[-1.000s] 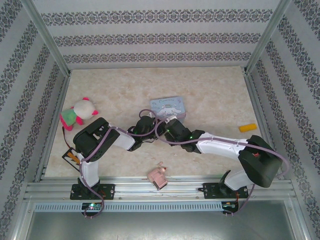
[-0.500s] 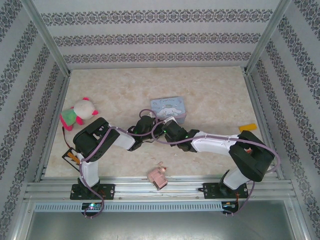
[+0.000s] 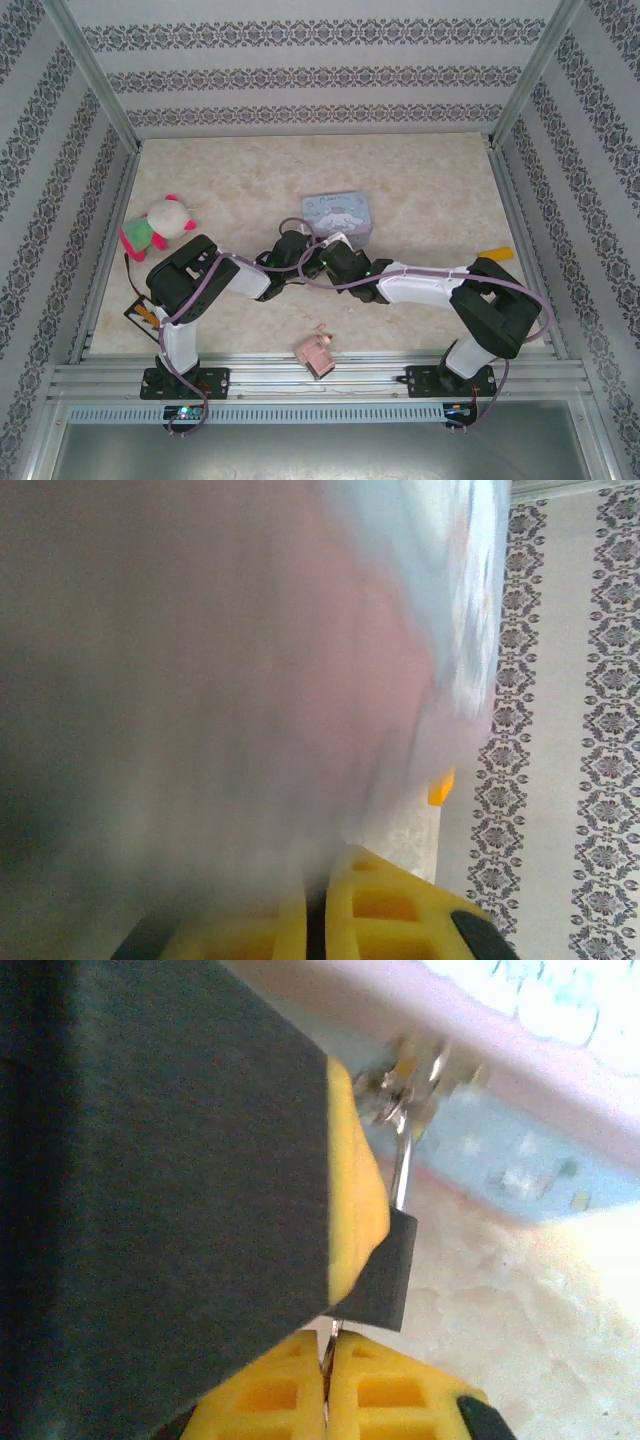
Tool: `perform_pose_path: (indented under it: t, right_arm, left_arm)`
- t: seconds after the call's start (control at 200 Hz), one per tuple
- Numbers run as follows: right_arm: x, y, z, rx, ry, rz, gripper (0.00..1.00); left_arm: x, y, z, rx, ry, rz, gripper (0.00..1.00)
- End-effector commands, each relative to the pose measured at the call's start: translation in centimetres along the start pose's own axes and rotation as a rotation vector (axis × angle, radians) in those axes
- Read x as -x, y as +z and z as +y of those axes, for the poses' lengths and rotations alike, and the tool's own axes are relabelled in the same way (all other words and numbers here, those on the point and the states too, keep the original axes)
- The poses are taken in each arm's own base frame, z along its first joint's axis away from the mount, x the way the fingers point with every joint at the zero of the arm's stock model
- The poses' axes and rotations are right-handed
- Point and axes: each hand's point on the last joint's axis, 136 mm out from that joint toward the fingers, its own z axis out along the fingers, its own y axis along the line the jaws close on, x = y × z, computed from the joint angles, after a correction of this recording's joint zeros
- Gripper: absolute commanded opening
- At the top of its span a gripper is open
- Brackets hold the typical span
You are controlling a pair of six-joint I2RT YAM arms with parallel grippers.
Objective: Unlock the padlock with the key
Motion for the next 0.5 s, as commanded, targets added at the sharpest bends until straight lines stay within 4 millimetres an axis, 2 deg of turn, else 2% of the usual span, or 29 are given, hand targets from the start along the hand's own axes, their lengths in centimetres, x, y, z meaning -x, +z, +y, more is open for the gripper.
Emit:
perform_pose_path:
  t: [0.0, 0.22, 0.285, 0.38, 0.495]
  right_arm:
    - [2.6, -0.3, 0.0, 0.005, 0.032, -0.093, 0.0]
    - [2.3, 0.4, 0.0, 0.168, 0.154, -0.088, 0.0]
    - [2.3, 0.4, -0.2, 0.206, 0.193, -0.092, 0.0]
    - [2.4, 0.6, -0.6, 0.262, 0.25, -0.092, 0.0]
    - [2.6, 0.8, -1.2, 0.308, 0.318, -0.089, 0.0]
  left_arm:
    - [-0.3, -0.2, -0.1, 0.011, -0.005, 0.032, 0.0]
    - [-0.3, -0.3, -0.2, 0.001, -0.009, 0.029, 0.0]
    - [-0.3, -0.3, -0.3, -0.007, -0.008, 0.029, 0.05]
    - [-0.3, -0.4, -0.5, -0.013, -0.005, 0.026, 0.2]
    - [-0.2, -0.6, -0.6, -0.019, -0.001, 0.018, 0.31]
